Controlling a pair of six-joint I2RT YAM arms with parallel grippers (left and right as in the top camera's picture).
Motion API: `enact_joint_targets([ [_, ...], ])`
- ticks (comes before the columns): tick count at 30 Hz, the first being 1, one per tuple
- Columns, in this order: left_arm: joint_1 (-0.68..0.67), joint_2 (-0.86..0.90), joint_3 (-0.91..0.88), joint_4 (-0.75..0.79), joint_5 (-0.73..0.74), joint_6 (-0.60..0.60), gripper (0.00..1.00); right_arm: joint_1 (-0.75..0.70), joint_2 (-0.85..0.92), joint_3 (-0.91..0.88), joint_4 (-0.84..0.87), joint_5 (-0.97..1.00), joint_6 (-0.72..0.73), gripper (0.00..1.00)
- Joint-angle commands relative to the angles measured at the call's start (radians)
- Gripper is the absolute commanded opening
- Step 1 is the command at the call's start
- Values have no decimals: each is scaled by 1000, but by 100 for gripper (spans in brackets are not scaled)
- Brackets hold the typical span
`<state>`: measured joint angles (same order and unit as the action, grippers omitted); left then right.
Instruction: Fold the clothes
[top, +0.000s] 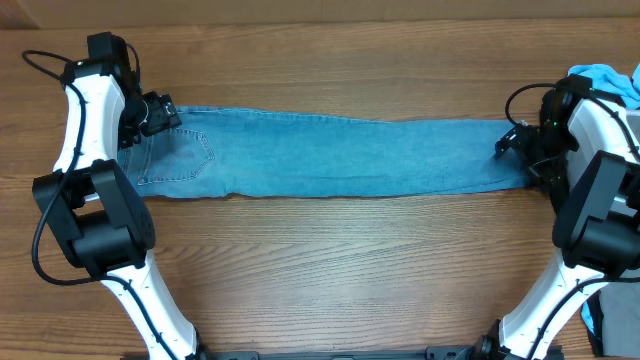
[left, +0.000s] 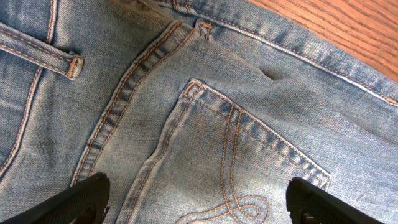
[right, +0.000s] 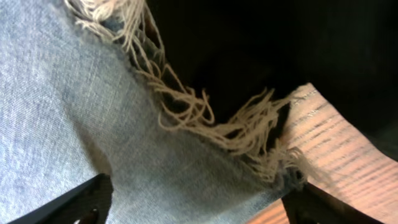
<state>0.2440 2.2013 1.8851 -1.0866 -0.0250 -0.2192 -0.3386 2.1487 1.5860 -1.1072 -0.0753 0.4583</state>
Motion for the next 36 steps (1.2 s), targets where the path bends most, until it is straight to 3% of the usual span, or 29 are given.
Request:
enact_joint_targets([
  [1, -1, 2, 10, -5, 18, -6, 94, 10, -13, -14, 11, -13, 6, 83],
  [5, -2, 2, 10, -6, 18, -6, 94, 9, -13, -14, -45, 22, 32, 67],
  [13, -2, 2, 8, -9, 18, -5, 94, 9, -13, -66, -113, 117, 127, 70],
  [21, -2, 2, 8, -10, 18, -6, 94, 9, -13, -222, 185, 74, 121, 71],
  [29, -1, 2, 8, -12, 12, -5, 95, 8, -17, -216, 264, 74, 69, 70],
  [36, -1, 2, 8, -14, -9, -5, 95, 8, -44, -209, 287, 74, 65, 53],
])
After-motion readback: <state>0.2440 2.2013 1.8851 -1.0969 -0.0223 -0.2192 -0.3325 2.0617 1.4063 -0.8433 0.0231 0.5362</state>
